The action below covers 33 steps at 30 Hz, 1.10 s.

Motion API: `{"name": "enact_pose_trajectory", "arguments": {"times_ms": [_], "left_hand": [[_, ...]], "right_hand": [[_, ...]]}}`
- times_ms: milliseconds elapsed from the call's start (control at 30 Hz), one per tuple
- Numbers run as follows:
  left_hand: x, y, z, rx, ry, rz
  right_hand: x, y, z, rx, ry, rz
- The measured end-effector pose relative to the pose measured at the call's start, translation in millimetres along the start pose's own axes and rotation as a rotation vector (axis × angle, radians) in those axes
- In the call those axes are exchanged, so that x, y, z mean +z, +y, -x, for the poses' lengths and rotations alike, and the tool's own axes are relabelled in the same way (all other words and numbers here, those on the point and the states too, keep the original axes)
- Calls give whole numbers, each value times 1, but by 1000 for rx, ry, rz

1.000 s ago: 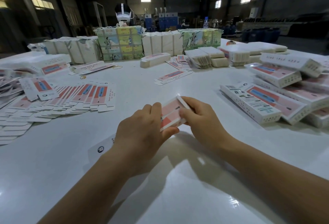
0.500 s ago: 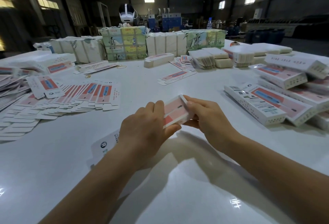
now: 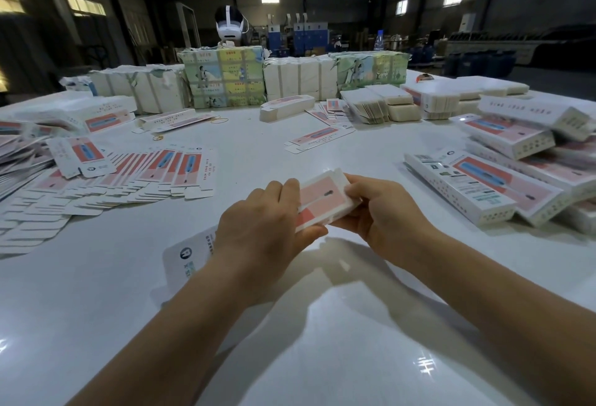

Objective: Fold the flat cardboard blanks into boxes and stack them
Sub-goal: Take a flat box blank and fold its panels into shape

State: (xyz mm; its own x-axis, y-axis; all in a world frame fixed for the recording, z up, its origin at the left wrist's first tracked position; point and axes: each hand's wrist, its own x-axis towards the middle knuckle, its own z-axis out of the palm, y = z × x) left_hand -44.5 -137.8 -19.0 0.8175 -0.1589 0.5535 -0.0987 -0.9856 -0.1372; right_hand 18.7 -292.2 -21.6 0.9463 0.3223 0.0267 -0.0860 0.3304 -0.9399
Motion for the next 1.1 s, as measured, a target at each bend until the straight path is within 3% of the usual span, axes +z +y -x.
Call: {"name": "enact_pose_trajectory", "arguments": {"times_ms": [300, 467, 700, 933, 1100], "left_hand": [[-3, 3, 0, 113, 87, -57], [-4, 5, 1, 90, 89, -69], [-4, 9, -2, 56, 123, -76], [-1, 13, 0, 22, 100, -110], [-3, 11, -1, -103, 25, -12]], "right_hand": [[-8, -5, 0, 130, 118, -20], [-3, -2, 5, -53, 48, 206], [4, -1, 13, -314, 118, 417], [6, 11, 17, -507, 133, 853], [7, 6, 11, -351, 151, 549]]}}
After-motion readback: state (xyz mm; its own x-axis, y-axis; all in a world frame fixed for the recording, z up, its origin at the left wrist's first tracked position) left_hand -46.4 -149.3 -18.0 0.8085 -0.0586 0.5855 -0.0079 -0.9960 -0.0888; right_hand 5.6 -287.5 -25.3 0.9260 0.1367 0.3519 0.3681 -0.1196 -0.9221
